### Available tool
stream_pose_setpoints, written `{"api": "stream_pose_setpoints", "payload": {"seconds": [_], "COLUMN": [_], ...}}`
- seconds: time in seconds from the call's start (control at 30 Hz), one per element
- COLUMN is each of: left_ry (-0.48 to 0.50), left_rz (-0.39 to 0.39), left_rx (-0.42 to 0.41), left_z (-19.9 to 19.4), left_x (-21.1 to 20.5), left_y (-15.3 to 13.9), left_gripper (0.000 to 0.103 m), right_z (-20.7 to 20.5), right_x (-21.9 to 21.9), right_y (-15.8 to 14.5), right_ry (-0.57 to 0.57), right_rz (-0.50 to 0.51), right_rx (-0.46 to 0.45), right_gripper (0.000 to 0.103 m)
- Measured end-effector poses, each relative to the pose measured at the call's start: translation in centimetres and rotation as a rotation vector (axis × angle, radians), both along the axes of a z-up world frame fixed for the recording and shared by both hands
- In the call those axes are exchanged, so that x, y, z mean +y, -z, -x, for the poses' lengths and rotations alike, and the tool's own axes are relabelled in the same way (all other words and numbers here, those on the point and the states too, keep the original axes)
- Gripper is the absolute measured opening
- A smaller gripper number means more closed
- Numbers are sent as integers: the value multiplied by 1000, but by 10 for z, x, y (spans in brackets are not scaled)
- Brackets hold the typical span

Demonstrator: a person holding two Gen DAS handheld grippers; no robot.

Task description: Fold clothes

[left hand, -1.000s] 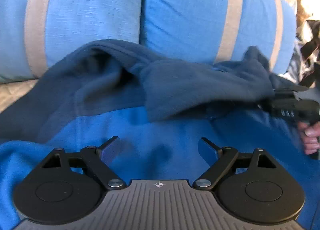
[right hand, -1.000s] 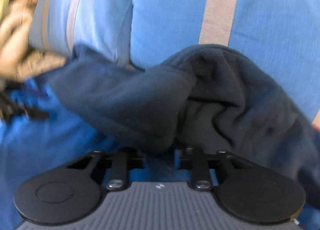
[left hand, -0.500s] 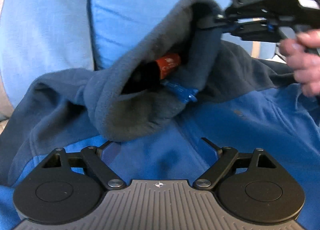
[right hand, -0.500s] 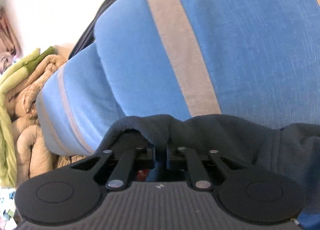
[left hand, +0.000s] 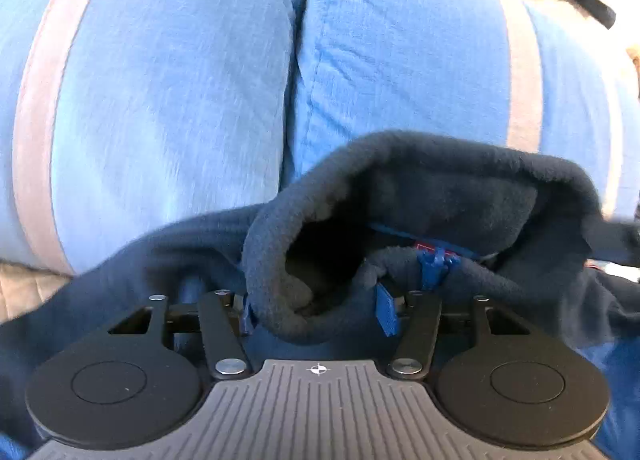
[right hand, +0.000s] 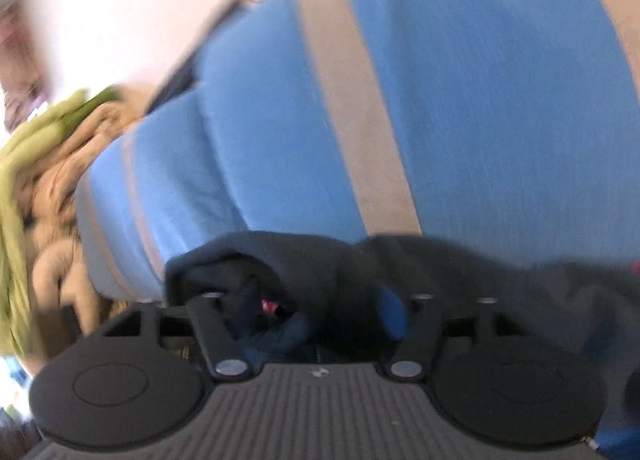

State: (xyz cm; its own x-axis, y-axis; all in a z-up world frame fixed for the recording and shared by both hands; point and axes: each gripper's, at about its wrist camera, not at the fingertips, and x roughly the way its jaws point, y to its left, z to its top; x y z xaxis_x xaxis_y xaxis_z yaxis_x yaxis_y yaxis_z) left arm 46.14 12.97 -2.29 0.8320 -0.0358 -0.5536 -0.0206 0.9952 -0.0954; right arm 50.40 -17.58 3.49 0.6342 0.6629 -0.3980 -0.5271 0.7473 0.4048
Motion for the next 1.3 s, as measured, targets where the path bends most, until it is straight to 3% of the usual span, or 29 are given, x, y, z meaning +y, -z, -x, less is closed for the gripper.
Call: {"api": "stream_pose_setpoints", "payload": {"seconds": [0.03,0.1,0.13,0.27,0.43,0.47,0.63,0.73,0.9,0.93,1.0,1.03,1.23,1.3], "left_ry": [-5,-20,-28,-55,-18,-7,10,4,20,21,27,32,56,78], "left_rz": [0,8,13,38,49,57,84,87,47,36,19,12,-16,-38], "left_rx": [1,12,20,72,87,95,104,112,128,133,144,149,131,108], "left_z": [-4,-11,-15,-27,-19,-16,-6,7,43,51,66,74,111,134], "left_x": [0,1,2,9,26,31,45,51,49,48,52,54,24,20], "left_y": [-1,1,2,6,8,8,13,9,-3,-5,-14,-19,-52,-66], "left_gripper": [52,52,52,52,54,54,55,55,55,56,56,56,60,64], "right_z": [5,16,19,30,-9,-19,-45,-41,-14,-5,13,22,85,101], "right_x": [0,7,18,59,87,87,76,66,44,39,29,24,-13,-25], "right_y": [-1,2,6,28,51,58,93,86,62,56,44,38,-10,-30], "right_ry": [-8,-49,-84,-121,11,42,117,126,112,107,96,90,40,16], "right_rz": [22,96,150,385,512,519,437,366,314,312,309,307,292,286], "right_rx": [-24,-67,-78,-156,-137,-108,43,81,105,106,109,110,103,75], "right_gripper": [68,28,20,14,8,14,15,16,33,37,66,72,91,103]}}
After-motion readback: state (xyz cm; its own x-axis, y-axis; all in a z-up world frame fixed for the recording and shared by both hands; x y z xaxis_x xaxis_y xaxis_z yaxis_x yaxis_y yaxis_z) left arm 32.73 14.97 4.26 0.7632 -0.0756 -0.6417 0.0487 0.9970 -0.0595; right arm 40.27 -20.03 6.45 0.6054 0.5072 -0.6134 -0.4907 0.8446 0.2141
